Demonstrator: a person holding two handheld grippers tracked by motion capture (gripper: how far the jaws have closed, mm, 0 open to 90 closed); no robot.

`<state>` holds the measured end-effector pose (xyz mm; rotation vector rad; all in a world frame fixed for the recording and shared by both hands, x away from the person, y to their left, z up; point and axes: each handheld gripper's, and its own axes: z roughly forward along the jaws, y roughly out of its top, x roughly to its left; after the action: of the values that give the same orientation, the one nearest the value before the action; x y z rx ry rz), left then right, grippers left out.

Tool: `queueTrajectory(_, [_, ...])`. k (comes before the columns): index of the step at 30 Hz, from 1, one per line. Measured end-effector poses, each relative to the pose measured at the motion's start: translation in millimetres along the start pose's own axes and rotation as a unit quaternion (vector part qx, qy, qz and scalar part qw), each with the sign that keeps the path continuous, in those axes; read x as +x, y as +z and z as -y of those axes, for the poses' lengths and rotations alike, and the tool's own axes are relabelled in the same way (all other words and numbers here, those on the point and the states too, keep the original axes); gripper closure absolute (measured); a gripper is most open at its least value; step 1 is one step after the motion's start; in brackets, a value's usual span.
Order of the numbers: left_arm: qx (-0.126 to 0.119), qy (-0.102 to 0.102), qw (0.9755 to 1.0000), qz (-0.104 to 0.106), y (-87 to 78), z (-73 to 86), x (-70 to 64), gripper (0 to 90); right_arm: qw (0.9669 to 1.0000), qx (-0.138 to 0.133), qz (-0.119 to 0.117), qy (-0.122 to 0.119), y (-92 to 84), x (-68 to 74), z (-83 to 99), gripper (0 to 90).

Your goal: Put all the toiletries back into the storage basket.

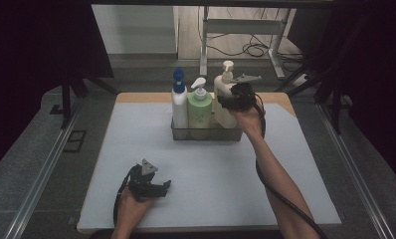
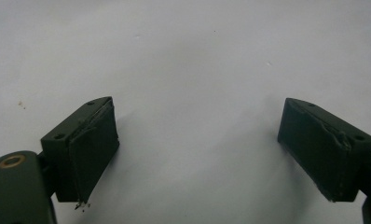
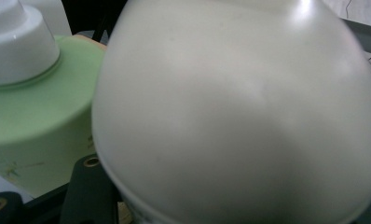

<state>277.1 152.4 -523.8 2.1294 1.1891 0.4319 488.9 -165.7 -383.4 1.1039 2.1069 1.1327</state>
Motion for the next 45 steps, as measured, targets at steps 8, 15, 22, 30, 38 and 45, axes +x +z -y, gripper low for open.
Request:
queueTrajectory(8, [-0.001, -0.001, 1.0000, 0.000, 0.1, 0.0, -0.1, 11.7, 1.0000, 0.006, -0.004, 0.005, 1.6, 1.5, 12.3, 39.2])
queueTrajectory(15, [-0.001, 0.000, 1.0000, 0.000, 0.2, 0.1, -0.1, 11.7, 0.9999, 0.011, 0.000, 0.011, 2.8, 3.1, 21.1, 39.0])
queueTrajectory(22, [-0.002, -0.001, 1.0000, 0.000, 0.3, 0.1, -0.2, 11.7, 0.9997, 0.019, 0.004, 0.012, 4.3, 5.2, 30.8, 39.0])
queueTrajectory(30, [-0.001, 0.000, 1.0000, 0.000, 0.1, 0.1, 0.0, 11.7, 0.9995, 0.027, 0.007, 0.015, 8.2, 7.1, 39.7, 38.9])
queueTrajectory(38, [-0.002, 0.000, 1.0000, 0.000, 0.3, 0.2, -0.1, 11.7, 0.9991, 0.037, 0.008, 0.018, 11.5, 5.0, 44.9, 38.7])
queueTrajectory(45, [-0.001, 0.000, 1.0000, 0.000, 0.2, 0.2, -0.1, 11.7, 0.9991, 0.036, 0.003, 0.022, 11.6, 3.1, 46.5, 38.1])
